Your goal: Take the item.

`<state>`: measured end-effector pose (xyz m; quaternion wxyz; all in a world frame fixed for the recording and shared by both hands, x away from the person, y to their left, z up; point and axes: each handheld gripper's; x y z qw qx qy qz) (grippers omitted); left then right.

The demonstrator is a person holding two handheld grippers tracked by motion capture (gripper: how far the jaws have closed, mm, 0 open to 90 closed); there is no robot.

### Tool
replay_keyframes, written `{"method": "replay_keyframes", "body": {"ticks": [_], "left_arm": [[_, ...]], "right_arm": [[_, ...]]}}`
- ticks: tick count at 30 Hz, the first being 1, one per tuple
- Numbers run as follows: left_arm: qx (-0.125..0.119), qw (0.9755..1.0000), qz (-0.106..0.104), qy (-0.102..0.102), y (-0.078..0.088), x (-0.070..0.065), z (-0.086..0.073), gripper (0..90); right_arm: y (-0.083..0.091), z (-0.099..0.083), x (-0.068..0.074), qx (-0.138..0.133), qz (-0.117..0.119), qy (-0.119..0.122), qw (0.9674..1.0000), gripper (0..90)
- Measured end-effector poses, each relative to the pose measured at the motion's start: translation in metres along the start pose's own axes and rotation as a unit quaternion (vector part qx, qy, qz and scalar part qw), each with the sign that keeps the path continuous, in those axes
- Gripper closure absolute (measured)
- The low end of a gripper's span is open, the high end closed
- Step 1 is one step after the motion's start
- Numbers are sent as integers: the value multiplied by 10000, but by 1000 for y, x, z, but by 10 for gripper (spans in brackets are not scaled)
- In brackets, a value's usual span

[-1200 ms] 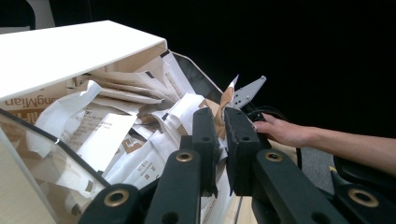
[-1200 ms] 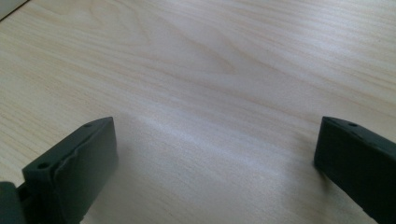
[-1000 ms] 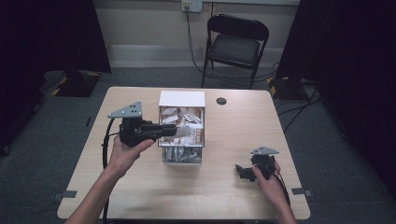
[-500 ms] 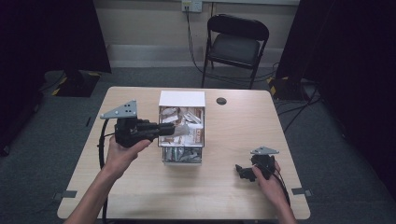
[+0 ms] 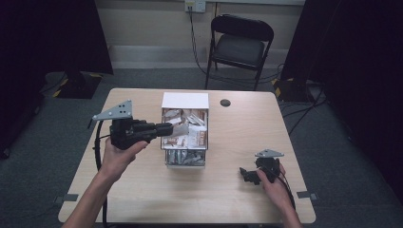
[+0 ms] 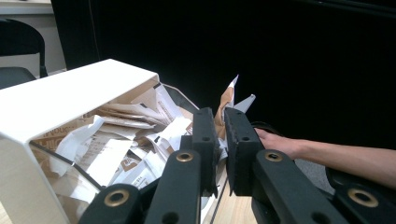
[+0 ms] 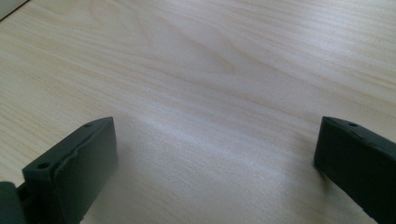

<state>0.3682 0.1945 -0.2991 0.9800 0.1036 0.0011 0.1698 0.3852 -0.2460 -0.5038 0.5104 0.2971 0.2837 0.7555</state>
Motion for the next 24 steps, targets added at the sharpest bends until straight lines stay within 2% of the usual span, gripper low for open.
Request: {"method": "replay_keyframes", "body": {"ticks": [12, 19, 24], "left_arm": [[-18, 9999, 154, -44, 14, 0, 3, 840], [-100, 9998, 160, -47, 20, -1, 6, 840], [-25, 9997, 226, -71, 27, -1, 7, 840]], "right_arm": [[0, 0, 0, 1, 0, 4, 10000, 0], [0, 0, 0, -1, -1, 3, 10000, 0], [0, 0, 0, -1, -1, 4, 10000, 0]]}}
Point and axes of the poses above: each handheld gripper's, and its own axes: y roughly backward along the jaws, z roughly out of its top, x roughly to its left, and after that the axes turned 14 degrees about -y, right-handed
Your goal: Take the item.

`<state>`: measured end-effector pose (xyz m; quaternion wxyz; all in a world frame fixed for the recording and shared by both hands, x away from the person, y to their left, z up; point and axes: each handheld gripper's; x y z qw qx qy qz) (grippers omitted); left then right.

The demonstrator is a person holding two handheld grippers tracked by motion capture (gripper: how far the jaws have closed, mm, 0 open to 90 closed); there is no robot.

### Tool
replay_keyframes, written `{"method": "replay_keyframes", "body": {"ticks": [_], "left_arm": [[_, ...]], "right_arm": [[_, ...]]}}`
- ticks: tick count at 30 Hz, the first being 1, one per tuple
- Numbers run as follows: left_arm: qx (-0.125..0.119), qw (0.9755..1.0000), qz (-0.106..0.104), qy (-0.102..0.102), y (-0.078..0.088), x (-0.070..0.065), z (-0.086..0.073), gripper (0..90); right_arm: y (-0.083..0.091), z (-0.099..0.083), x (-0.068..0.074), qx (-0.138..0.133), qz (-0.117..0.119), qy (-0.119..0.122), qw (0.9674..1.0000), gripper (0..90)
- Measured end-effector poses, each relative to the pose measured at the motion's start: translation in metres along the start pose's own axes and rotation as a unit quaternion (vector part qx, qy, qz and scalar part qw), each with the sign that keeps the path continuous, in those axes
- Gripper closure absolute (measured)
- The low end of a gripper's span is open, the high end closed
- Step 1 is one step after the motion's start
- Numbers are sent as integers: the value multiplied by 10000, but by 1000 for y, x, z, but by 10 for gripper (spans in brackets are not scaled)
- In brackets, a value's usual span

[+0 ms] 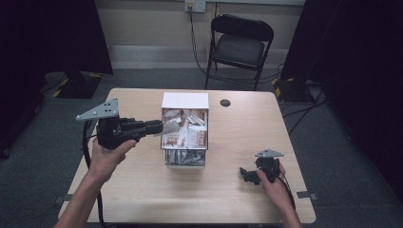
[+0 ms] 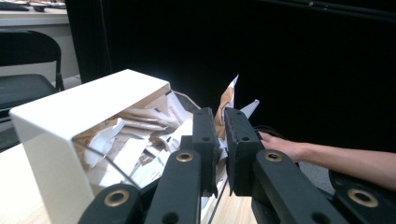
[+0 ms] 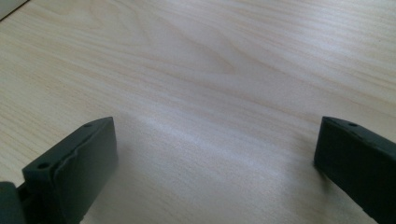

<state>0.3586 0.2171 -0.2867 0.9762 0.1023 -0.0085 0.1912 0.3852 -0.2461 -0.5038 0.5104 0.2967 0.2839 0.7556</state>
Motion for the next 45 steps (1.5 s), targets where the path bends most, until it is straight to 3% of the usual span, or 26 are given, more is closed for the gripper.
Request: {"method": "replay_keyframes", "body": {"ticks": [14, 21, 32, 38, 45], "left_arm": [[-74, 9996, 265, 24, 32, 6, -5, 840], [80, 9986, 515, 47, 46, 12, -9, 840], [262, 9943, 1011, 212, 65, 28, -35, 840], [571, 9913, 1165, 216, 66, 31, -49, 840], [760, 9886, 1263, 310, 67, 35, -63, 840]], "right_arm": [[0, 0, 0, 2, -1, -2, 10000, 0], [0, 0, 0, 0, 0, -1, 10000, 0], [0, 0, 0, 0, -1, -1, 10000, 0], [0, 0, 0, 0, -1, -1, 10000, 0], [0, 0, 0, 0, -1, -1, 10000, 0]]}}
Point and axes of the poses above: each handheld gripper's, and its own axes: y roughly backward along the jaws, z roughly out of its top, x roughly to its left, and after that the axes turned 14 degrees about -y, right-handed
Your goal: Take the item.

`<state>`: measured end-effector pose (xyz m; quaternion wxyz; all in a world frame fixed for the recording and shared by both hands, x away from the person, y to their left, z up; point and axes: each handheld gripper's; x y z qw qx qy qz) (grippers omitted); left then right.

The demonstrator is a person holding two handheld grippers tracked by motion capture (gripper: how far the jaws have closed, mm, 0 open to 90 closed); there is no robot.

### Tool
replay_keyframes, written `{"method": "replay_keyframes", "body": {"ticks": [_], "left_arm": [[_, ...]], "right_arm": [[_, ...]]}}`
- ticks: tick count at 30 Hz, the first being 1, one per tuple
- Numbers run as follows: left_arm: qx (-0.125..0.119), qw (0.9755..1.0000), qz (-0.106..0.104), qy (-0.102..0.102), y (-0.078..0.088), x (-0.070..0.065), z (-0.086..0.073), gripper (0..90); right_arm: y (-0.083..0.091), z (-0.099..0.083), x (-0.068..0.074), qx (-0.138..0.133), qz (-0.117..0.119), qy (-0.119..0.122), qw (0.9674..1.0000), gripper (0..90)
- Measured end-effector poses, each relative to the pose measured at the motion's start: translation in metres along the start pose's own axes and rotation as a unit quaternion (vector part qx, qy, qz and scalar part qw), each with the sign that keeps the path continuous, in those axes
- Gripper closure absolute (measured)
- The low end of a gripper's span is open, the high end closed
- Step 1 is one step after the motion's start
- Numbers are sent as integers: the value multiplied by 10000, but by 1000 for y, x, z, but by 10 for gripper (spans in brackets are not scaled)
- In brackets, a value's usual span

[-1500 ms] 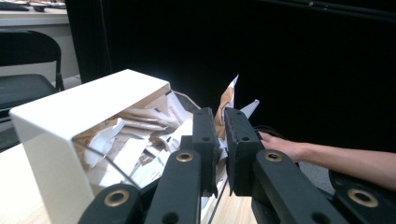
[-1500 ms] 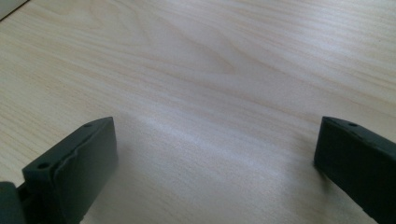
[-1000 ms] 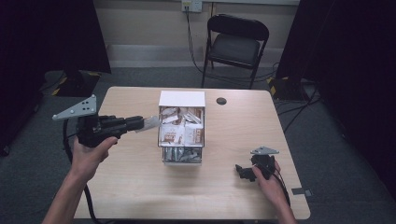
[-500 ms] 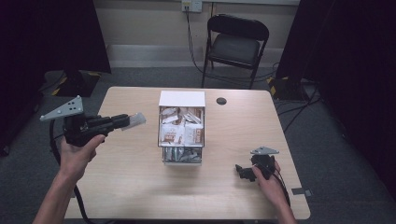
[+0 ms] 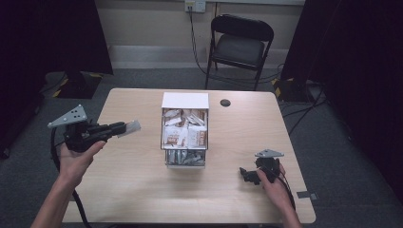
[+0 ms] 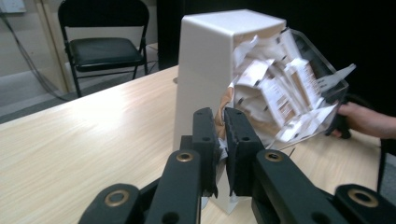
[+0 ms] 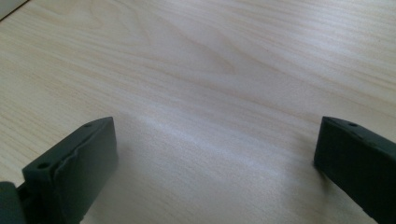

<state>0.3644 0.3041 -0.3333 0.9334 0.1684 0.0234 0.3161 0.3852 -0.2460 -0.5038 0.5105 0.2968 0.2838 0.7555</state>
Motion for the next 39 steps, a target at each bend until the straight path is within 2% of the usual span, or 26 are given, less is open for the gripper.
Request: {"method": "replay_keyframes", "body": {"ticks": [4, 5, 12, 17, 19, 25, 27, 29, 30, 35, 37, 38, 39], "left_arm": [[-42, 9999, 26, 115, -2, 1, -13, 840], [8, 9998, -11, 185, -4, 2, -18, 840], [246, 9992, -4, 309, -16, 5, -36, 840], [461, 9982, -5, 375, -31, 6, -51, 840], [607, 9970, 15, 483, -39, 5, -56, 841], [661, 9965, -48, 504, -59, 4, -62, 841], [801, 9947, -93, 638, -69, 7, -67, 840], [957, 9935, -122, 606, -77, 9, -71, 840], [957, 9935, -122, 606, -77, 9, -71, 840], [1172, 9911, -142, 612, -98, 11, -83, 840], [1276, 9896, -163, 641, -108, 10, -93, 840], [1276, 9896, -163, 641, -108, 10, -93, 840], [1372, 9881, -226, 654, -114, 8, -98, 840]], "right_arm": [[0, 0, 0, 0, 0, 2, 10000, 0], [0, 0, 0, 0, -4, -4, 10000, 0], [0, 0, 0, -2, -7, -9, 10000, 0], [0, 0, 0, -2, -7, -8, 10000, 0], [0, 0, 0, 8, 9, -16, 10000, 0], [0, 0, 0, 8, 9, -17, 10000, 0], [0, 0, 0, -1, 9, -10, 10000, 0], [0, 0, 0, -1, 10, -10, 10000, 0], [0, 0, 0, -1, 10, -10, 10000, 0], [0, 0, 0, 1, 11, -11, 10000, 0], [0, 0, 0, -1, 10, -10, 10000, 0], [0, 0, 0, -1, 10, -10, 10000, 0], [0, 0, 0, -1, 10, -10, 10000, 0]]}}
Point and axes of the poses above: each handheld gripper's, and its own axes: y roughly backward along the jaws, z roughly out of its top, x roughly to its left, and after that the axes turned 14 degrees about -y, right-handed
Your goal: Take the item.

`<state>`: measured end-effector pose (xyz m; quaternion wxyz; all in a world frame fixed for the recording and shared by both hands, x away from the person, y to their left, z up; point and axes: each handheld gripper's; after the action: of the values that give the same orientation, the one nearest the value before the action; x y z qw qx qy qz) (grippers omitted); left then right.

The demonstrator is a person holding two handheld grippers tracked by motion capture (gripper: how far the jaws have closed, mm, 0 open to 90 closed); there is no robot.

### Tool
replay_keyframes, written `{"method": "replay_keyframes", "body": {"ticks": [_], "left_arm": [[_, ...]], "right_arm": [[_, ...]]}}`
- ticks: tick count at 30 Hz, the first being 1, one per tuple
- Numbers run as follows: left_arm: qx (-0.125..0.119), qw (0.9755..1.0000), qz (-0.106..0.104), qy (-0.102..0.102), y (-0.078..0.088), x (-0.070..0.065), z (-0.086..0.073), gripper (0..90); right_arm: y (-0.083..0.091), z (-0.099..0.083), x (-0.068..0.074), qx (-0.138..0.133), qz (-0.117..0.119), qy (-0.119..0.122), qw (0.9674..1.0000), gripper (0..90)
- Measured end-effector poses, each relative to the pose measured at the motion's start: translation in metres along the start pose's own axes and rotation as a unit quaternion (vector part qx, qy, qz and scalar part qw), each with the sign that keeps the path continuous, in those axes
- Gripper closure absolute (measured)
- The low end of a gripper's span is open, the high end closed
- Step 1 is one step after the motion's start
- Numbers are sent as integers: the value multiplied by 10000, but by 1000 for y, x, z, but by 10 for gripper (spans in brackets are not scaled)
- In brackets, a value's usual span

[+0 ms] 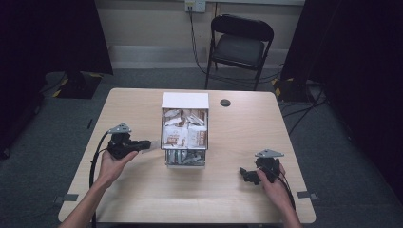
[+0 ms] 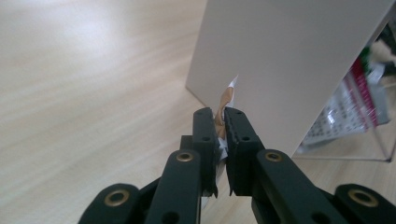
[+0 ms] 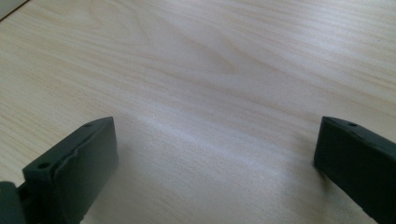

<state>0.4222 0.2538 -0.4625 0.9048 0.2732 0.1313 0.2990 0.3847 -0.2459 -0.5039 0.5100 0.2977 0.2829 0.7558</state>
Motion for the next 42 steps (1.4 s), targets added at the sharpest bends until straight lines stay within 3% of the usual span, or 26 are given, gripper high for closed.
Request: {"method": "replay_keyframes", "body": {"ticks": [6, 11, 16, 22, 23, 24, 32, 36, 40, 42], "left_arm": [[238, 9996, -74, -119, -14, -6, -9, 840], [306, 9995, -92, -55, -19, -4, -14, 835], [475, 9988, -55, -62, -25, -4, -17, 744], [498, 9987, 102, -69, -25, -3, -17, 540], [498, 9987, 122, -57, -24, -2, -17, 540], [477, 9987, 151, -53, -23, -1, -17, 428], [259, 9992, 297, 59, -7, 7, -17, 291], [72, 9992, 372, 104, 10, 8, -16, 236], [-23, 9990, 444, 55, 21, 7, -14, 217], [45, 9988, 491, 10, 27, 6, -14, 201]], "right_arm": [[0, 0, 0, 0, -2, 1, 10000, 0], [0, 0, 0, -1, -2, 2, 10000, 0], [0, 0, 0, 0, 1, 1, 10000, 0], [0, 0, 0, 1, 2, 2, 10000, 0], [0, 0, 0, 1, 2, 2, 10000, 0], [0, 0, 0, 1, 2, 0, 10000, 0], [0, 0, 0, 1, 2, 1, 10000, 0], [0, 0, 0, 2, 2, 1, 10000, 0], [0, 0, 0, 1, 1, 0, 10000, 0], [0, 0, 0, 1, 1, 2, 10000, 0]]}}
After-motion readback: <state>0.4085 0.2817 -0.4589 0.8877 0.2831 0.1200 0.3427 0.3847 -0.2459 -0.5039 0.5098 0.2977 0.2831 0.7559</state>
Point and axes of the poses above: each handheld gripper's, and its own axes: y roughly backward along the jaws, z roughly out of its top, x roughly to its left, and after that the axes turned 14 degrees about -y, right-handed
